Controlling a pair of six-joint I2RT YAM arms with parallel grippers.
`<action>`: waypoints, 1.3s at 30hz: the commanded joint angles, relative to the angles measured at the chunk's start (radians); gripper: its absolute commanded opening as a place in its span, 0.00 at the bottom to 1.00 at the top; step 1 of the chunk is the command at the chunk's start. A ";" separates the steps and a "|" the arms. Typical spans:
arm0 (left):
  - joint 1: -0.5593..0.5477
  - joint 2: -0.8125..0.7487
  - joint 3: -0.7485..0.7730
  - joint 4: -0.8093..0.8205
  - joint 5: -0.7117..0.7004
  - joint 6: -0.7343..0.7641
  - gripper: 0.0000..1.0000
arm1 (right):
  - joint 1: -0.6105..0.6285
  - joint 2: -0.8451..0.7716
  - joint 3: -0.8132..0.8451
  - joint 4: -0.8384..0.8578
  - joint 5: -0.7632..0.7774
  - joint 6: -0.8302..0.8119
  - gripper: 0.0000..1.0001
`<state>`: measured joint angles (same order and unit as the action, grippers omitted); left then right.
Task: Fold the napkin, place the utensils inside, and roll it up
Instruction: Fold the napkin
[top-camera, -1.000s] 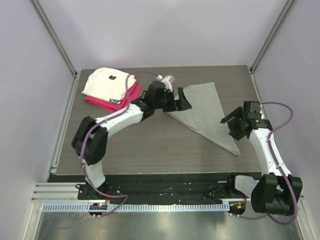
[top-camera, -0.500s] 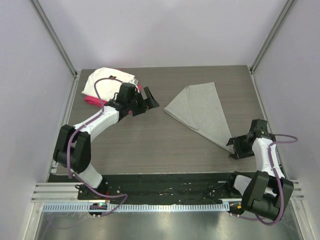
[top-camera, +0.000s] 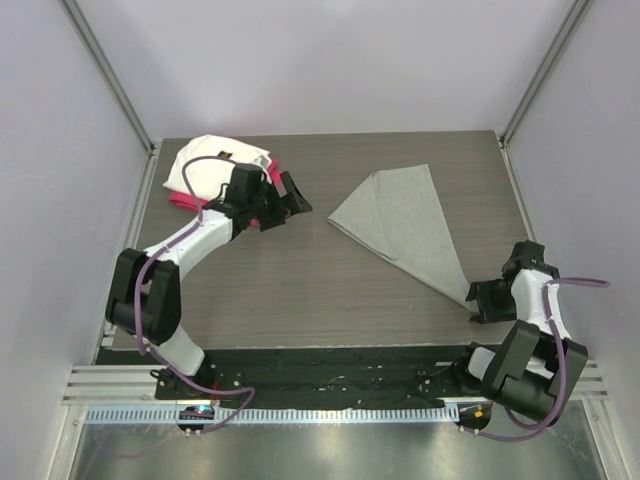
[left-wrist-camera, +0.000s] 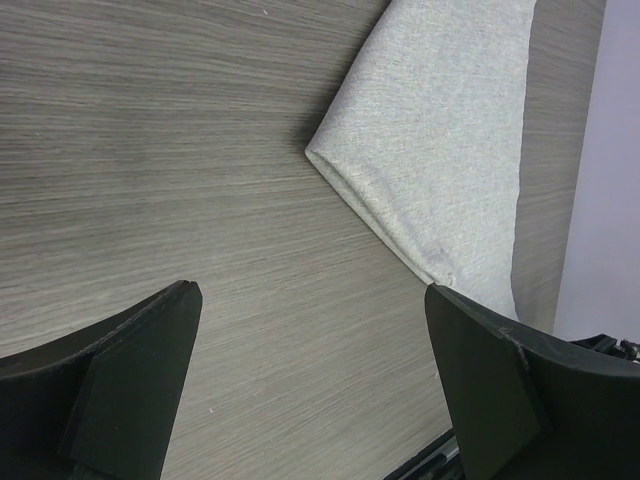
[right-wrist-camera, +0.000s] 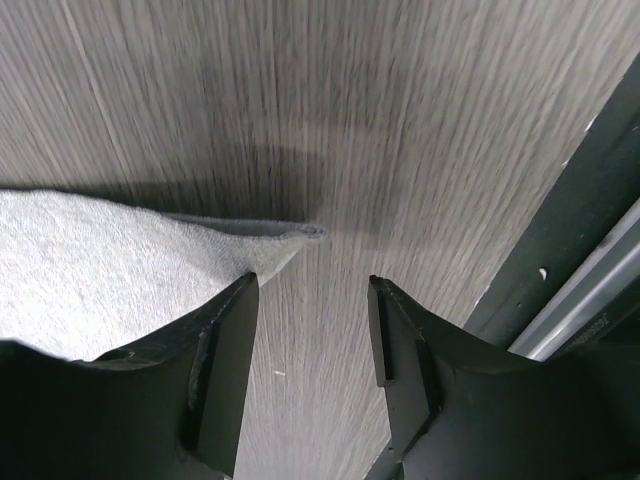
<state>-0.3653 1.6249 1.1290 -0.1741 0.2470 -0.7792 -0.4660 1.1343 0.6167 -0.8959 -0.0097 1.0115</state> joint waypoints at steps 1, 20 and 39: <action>0.017 0.010 0.034 0.015 0.029 -0.002 1.00 | -0.039 0.013 0.051 0.011 0.045 -0.033 0.55; 0.042 0.030 0.002 0.036 0.040 -0.018 1.00 | -0.059 0.042 -0.017 0.048 0.027 -0.028 0.53; 0.045 0.038 -0.020 0.067 0.058 -0.026 1.00 | -0.059 0.185 0.005 0.137 0.043 -0.131 0.37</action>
<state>-0.3267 1.6745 1.1252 -0.1547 0.2890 -0.8047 -0.5201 1.2835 0.6117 -0.8085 -0.0090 0.9287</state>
